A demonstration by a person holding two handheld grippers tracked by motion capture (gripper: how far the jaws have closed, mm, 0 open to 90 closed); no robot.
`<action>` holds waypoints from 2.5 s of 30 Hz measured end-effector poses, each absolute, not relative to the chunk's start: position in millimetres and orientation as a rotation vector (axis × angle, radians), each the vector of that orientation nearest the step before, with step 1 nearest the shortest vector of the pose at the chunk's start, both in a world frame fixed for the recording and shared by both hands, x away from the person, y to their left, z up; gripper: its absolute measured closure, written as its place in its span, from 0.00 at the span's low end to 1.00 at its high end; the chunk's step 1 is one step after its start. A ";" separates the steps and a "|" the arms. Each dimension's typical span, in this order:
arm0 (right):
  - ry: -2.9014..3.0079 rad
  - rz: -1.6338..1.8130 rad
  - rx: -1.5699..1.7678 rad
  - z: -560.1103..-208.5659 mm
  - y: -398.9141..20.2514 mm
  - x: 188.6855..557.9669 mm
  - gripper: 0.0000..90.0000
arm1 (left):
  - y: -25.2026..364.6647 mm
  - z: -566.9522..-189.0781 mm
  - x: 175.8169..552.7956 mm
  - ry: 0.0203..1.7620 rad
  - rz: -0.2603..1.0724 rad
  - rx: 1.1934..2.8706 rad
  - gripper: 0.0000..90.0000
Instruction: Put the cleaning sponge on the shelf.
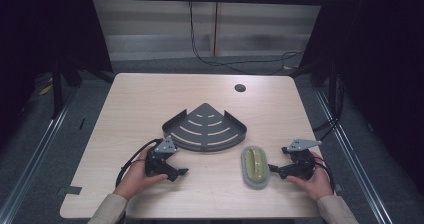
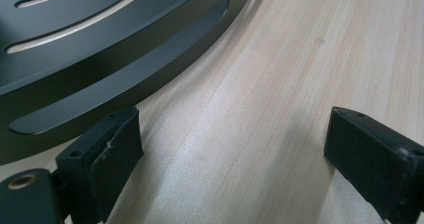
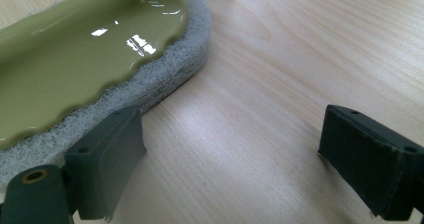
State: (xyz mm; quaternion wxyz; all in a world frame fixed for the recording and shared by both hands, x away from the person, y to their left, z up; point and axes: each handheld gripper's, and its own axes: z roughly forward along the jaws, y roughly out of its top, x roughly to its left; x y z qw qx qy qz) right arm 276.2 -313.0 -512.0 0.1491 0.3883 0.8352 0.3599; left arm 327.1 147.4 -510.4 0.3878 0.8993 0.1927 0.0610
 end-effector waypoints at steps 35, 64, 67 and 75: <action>2.616 0.629 1.447 -432.5 -279.0 302.6 0.30 | 147.1 -510.6 327.1 0.479 0.150 2.295 0.07; 2.740 0.422 1.458 -392.0 -239.5 319.5 0.42 | 146.9 -510.7 327.1 0.482 0.150 2.290 0.07; 2.761 0.408 1.461 -392.2 -234.8 320.7 0.42 | 146.9 -510.7 327.1 0.481 0.150 2.291 0.07; 2.802 0.347 1.449 -397.0 -221.3 322.9 0.43 | 147.0 -510.6 327.2 0.479 0.153 2.293 0.07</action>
